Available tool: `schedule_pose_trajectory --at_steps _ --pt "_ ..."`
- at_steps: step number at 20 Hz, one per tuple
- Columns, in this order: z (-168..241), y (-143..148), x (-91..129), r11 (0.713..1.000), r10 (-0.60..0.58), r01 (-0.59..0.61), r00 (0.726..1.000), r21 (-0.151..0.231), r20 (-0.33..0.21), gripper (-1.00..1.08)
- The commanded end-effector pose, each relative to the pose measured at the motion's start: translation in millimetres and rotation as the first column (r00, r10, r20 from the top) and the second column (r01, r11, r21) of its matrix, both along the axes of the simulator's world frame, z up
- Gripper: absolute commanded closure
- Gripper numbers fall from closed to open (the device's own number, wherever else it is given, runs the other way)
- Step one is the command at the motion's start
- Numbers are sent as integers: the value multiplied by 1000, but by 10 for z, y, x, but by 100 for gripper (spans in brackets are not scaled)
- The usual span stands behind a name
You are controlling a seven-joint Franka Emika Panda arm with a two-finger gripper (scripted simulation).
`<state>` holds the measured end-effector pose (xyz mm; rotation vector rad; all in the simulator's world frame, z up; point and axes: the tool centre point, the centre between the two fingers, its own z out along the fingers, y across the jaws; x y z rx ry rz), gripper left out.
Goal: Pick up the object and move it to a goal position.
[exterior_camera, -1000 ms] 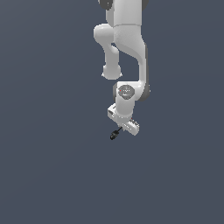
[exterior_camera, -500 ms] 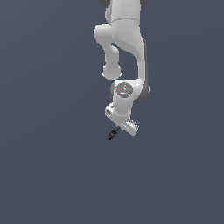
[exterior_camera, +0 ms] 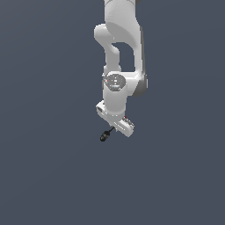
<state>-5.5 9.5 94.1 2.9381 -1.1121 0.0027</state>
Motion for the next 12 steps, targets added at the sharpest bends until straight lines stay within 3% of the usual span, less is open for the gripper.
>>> schedule_pose_trajectory --at_steps 1,12 --pt "208 -126 114 1000 0 0 1000 -1 0 108" --pt "981 -582 581 1000 0 0 1000 -1 -1 108"
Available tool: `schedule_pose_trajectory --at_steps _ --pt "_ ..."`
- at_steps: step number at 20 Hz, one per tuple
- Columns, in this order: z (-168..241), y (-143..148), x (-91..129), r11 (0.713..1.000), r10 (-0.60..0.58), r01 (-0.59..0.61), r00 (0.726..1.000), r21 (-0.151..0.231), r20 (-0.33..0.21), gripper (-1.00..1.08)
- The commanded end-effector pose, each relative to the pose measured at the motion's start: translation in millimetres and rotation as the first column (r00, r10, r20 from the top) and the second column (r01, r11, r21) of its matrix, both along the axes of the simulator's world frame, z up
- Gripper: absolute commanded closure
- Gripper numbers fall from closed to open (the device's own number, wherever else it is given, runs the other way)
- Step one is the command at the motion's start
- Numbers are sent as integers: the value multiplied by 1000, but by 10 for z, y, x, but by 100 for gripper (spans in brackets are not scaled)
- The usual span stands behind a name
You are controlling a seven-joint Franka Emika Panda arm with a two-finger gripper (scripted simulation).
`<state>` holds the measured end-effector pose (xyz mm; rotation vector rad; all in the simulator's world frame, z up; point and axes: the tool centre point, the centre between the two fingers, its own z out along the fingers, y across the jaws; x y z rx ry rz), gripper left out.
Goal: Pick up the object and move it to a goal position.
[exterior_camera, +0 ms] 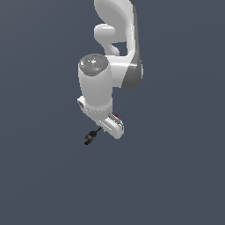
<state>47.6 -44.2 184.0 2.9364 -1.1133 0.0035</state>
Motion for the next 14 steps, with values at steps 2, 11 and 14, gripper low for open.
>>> schedule_pose_trajectory --at_steps 2,11,14 --pt "165 -93 104 1000 1 -1 1000 0 -1 108" --pt "349 -201 239 1000 2 -2 1000 1 -2 108" --pt "358 -206 247 1000 2 -2 1000 1 -2 108"
